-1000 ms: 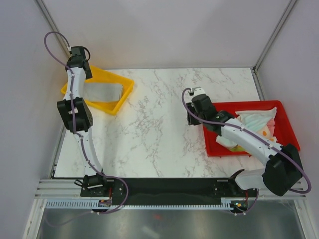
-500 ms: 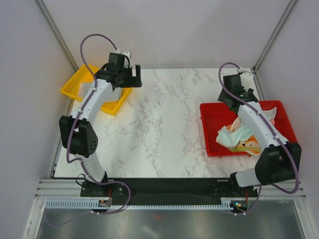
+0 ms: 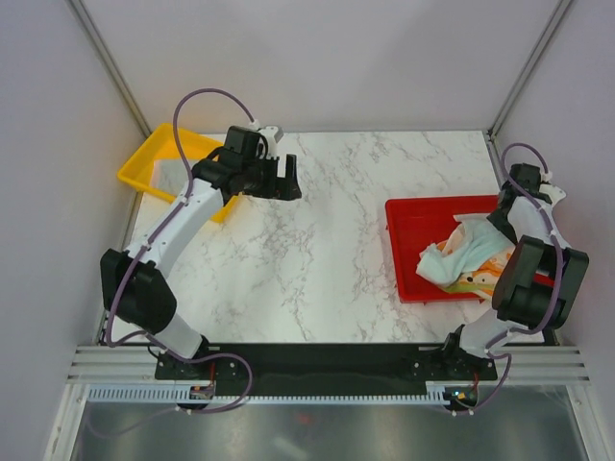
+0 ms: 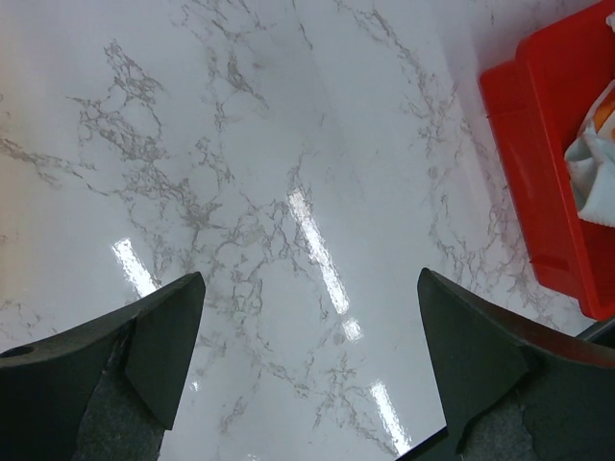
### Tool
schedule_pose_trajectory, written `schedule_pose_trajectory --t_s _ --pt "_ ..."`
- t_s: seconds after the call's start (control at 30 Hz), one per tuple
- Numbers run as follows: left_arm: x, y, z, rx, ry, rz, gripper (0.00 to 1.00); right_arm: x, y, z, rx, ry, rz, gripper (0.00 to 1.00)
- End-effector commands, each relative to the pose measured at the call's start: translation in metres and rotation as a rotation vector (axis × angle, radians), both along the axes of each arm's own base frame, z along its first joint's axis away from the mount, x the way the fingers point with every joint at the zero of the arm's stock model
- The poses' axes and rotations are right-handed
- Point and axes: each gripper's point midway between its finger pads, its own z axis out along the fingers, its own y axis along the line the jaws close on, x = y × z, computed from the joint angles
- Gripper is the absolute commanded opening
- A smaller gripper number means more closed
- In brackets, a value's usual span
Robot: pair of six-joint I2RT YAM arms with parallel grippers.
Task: Fold and stack the towels
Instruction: Neatly place the folded towel into the bin, then grab crumpled towel
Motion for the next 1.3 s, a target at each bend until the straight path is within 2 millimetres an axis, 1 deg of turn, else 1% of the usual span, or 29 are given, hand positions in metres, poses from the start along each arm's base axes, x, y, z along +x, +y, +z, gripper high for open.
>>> schedule_pose_trajectory --t_s 0.0,0.07,0.17,0.2,0.3,0.33,0.37,0.43,0.47,0.57,0.6,0.67,0.7,0.73,0.77,0.8,0.83,0.87,0.9,0.93,0.97,1.0,1.03,1.07,1.1,1.13,1.17,1.23,1.27 --pt "-0.003 -0.001 0.019 -0.048 -0.042 0.002 0.98 0.022 -0.005 -0.011 0.084 -0.114 0.018 0.69" --pt "-0.002 0.000 0.017 -0.040 -0.043 0.006 0.98 0.029 -0.007 -0.013 0.091 -0.119 0.041 0.58" --pt "-0.003 0.000 0.015 -0.042 -0.036 0.010 0.97 0.038 -0.012 0.002 0.068 -0.135 0.074 0.35" --pt "-0.003 0.000 0.015 -0.044 -0.032 0.011 0.96 0.041 -0.011 0.013 0.061 -0.157 0.084 0.25" --pt "-0.005 -0.002 0.015 -0.051 -0.027 0.009 0.96 0.046 -0.010 0.063 -0.005 -0.246 0.110 0.17" --pt "-0.005 -0.003 0.014 -0.053 -0.024 0.010 0.96 0.045 -0.009 0.075 -0.014 -0.261 0.121 0.03" --pt "-0.005 -0.003 0.015 -0.059 -0.024 0.009 0.95 0.048 -0.009 0.098 -0.037 -0.303 0.143 0.00" --pt "-0.008 -0.002 0.013 -0.057 -0.019 0.009 0.95 0.049 -0.001 0.117 -0.024 -0.320 0.180 0.00" --pt "-0.008 -0.003 0.013 -0.058 -0.021 0.007 0.95 0.054 0.004 0.141 -0.037 -0.367 0.210 0.00" --pt "-0.010 -0.002 0.017 -0.061 -0.029 0.007 0.95 0.065 0.033 0.180 -0.018 -0.454 0.303 0.00" --pt "-0.010 -0.002 0.021 -0.066 -0.039 0.007 0.95 0.073 0.042 0.209 -0.014 -0.523 0.342 0.00" --pt "-0.010 0.001 0.026 -0.070 -0.049 0.014 0.95 0.089 0.086 0.241 0.098 -0.639 0.519 0.00" --pt "-0.008 0.004 0.027 -0.072 -0.053 0.020 0.95 0.094 0.105 0.275 0.125 -0.733 0.575 0.00" --pt "-0.006 0.010 0.031 -0.075 -0.062 0.035 0.95 0.101 0.153 0.298 0.232 -0.820 0.752 0.00" --pt "0.001 0.000 0.050 -0.181 -0.080 0.063 1.00 0.101 0.180 0.325 0.263 -0.885 0.847 0.00" --pt "0.001 0.002 0.055 -0.201 -0.082 0.069 1.00 0.100 0.207 0.337 0.293 -0.907 0.926 0.00" --pt "0.002 0.011 0.061 -0.206 -0.098 0.090 1.00 0.094 0.259 0.344 0.352 -0.905 1.051 0.00" --pt "0.002 0.018 0.064 -0.208 -0.107 0.104 1.00 0.087 0.287 0.350 0.385 -0.912 1.129 0.00" --pt "0.001 0.025 0.059 -0.203 -0.098 0.122 1.00 0.080 0.309 0.347 0.416 -0.901 1.173 0.00" --pt "0.001 0.028 0.068 -0.279 -0.095 0.115 1.00 0.068 0.345 0.345 0.477 -0.897 1.242 0.00" --pt "-0.004 0.036 0.078 -0.301 -0.118 0.128 1.00 0.061 0.359 0.323 0.501 -0.856 1.248 0.00" --pt "-0.008 0.044 0.067 -0.314 -0.092 0.161 0.99 0.053 0.374 0.311 0.515 -0.837 1.273 0.00" --pt "-0.011 0.053 0.068 -0.330 -0.101 0.186 0.98 0.036 0.408 0.303 0.543 -0.839 1.356 0.00" --pt "-0.010 0.071 0.079 -0.354 -0.154 0.237 0.97 0.021 0.422 0.292 0.553 -0.827 1.395 0.00" --pt "-0.014 0.080 0.064 -0.358 -0.129 0.271 0.96 0.013 0.434 0.242 0.582 -0.719 1.403 0.00" --pt "-0.012 0.093 0.061 -0.375 -0.127 0.309 0.96 -0.004 0.458 0.224 0.610 -0.690 1.465 0.00" --pt "-0.014 0.096 0.059 -0.376 -0.128 0.314 0.95 -0.016 0.463 0.171 0.631 -0.575 1.455 0.00" --pt "-0.017 0.099 0.048 -0.368 -0.102 0.310 0.93 -0.032 0.482 0.129 0.637 -0.528 1.485 0.02" --pt "-0.019 0.098 0.045 -0.367 -0.094 0.297 0.90 -0.046 0.480 0.084 0.655 -0.435 1.475 0.03"
